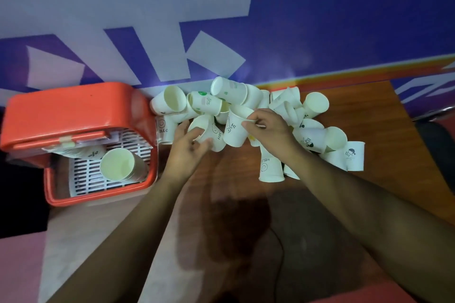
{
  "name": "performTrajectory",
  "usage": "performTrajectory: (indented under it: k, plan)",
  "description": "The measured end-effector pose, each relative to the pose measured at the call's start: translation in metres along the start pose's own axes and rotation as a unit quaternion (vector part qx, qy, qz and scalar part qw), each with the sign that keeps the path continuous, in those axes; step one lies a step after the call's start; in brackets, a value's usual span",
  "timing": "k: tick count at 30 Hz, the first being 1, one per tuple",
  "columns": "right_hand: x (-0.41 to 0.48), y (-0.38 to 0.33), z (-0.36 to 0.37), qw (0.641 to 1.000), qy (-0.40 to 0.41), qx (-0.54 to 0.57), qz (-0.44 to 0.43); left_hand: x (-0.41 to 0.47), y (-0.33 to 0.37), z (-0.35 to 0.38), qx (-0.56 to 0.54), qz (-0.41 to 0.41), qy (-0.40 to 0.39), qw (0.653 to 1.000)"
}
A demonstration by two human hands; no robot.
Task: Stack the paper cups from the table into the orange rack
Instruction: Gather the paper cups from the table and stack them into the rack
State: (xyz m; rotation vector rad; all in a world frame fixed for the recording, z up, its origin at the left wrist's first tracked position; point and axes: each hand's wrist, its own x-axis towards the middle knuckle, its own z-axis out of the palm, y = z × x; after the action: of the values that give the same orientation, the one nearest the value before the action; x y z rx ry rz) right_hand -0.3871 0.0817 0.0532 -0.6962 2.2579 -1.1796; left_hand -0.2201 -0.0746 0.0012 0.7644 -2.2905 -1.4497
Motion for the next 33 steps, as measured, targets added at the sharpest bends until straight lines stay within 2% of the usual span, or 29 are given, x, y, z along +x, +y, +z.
performTrajectory:
  k: [9,15,19,22,26,33]
  plan:
    - [-0.013,-0.081,0.052,0.994,-0.039,0.072,-0.078,-0.073,0.024,-0.096,-0.079,-0.05,0.096,0.991]
    - [-0.038,-0.123,0.108,0.986,-0.079,0.068,-0.13,-0.121,0.008,-0.169,-0.032,-0.067,0.213,0.974]
    - [-0.055,-0.134,0.149,0.978,-0.094,0.086,-0.168,-0.144,-0.008,-0.21,-0.016,-0.1,0.258,0.961]
    - [-0.064,-0.135,0.172,0.974,-0.086,0.044,-0.206,-0.153,-0.016,-0.228,-0.023,-0.11,0.27,0.956]
    - [-0.07,-0.132,0.19,0.964,-0.081,-0.066,-0.243,-0.161,-0.024,-0.237,-0.023,-0.12,0.27,0.955]
    - [-0.075,-0.126,0.209,0.937,-0.09,-0.245,-0.23,-0.162,-0.03,-0.243,-0.038,-0.099,0.254,0.961]
